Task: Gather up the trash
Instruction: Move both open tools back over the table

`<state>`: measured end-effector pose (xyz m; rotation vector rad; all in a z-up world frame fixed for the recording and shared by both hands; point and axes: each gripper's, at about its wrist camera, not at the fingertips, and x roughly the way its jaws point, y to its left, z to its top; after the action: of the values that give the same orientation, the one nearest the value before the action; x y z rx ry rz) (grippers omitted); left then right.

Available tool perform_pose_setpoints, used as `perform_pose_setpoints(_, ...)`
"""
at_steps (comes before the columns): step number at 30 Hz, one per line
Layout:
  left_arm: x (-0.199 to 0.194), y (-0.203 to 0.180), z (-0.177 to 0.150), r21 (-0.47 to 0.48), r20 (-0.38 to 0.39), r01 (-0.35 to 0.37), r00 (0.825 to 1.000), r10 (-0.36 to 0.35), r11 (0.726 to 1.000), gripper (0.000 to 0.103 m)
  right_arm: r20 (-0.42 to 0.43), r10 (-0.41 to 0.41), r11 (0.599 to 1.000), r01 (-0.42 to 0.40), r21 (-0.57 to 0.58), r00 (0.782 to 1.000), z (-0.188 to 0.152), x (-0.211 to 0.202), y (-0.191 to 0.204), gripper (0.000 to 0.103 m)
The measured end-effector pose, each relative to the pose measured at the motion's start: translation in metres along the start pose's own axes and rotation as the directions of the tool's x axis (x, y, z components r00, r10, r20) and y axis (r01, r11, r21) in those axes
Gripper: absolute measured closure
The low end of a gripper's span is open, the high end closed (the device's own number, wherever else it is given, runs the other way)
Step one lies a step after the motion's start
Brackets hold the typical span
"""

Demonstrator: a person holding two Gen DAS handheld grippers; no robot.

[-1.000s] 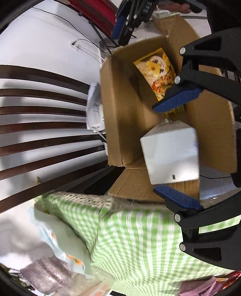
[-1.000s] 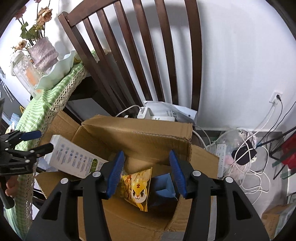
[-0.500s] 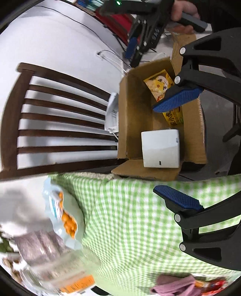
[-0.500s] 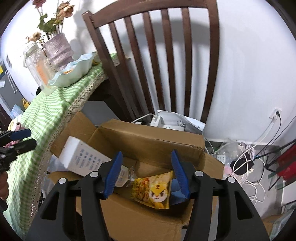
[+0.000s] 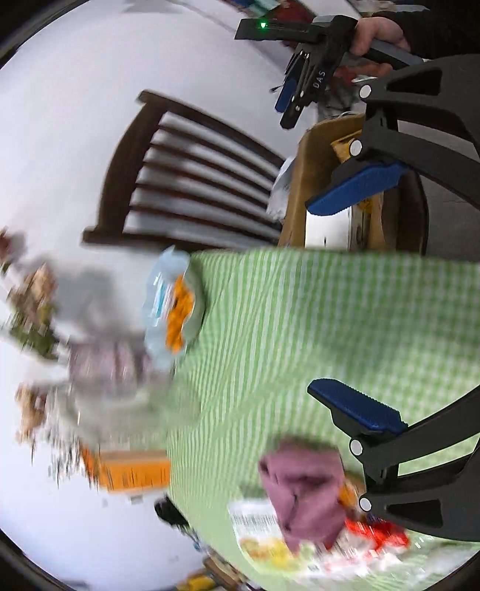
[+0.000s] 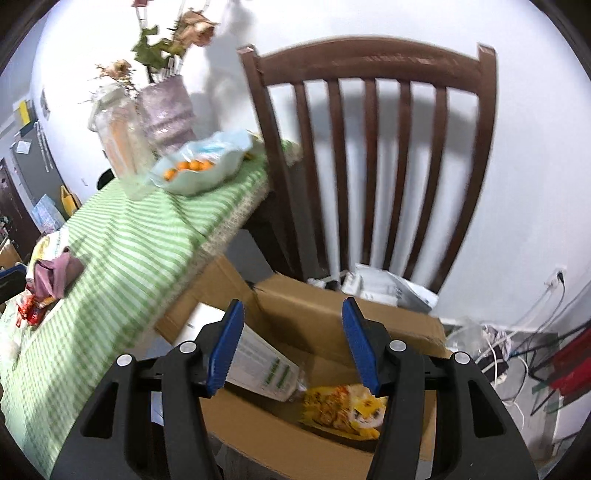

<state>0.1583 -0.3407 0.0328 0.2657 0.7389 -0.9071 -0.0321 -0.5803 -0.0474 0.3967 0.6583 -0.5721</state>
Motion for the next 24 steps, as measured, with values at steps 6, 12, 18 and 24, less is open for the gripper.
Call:
perform_pose_setpoints(6,-0.059,0.060,-0.025,-0.087,0.061,-0.097,0.993,0.103,0.991,0.013,0.030,0.073,0.995,-0.071,-0.075,0.997,0.011,-0.004,0.057,0.049)
perform_pose_setpoints(12,-0.103,0.131,-0.074,-0.173,0.019,-0.245,0.968,0.252,0.954,0.012,0.020,0.154,0.976,-0.149,-0.159,0.988,0.010,-0.001,0.114,0.049)
perform_pose_setpoints(18,-0.126,0.190,-0.124,-0.262,-0.037,-0.352,0.934,0.355,0.899,0.013,-0.011,0.218,0.949,-0.214,-0.232,0.976,0.003,0.005,0.166,0.049)
perform_pose_setpoints(24,-0.112,0.231,-0.158,-0.308,-0.138,-0.431,0.902,0.408,0.848,0.021,-0.030,0.252,0.925,-0.250,-0.286,0.967,-0.004,0.004,0.199,0.049)
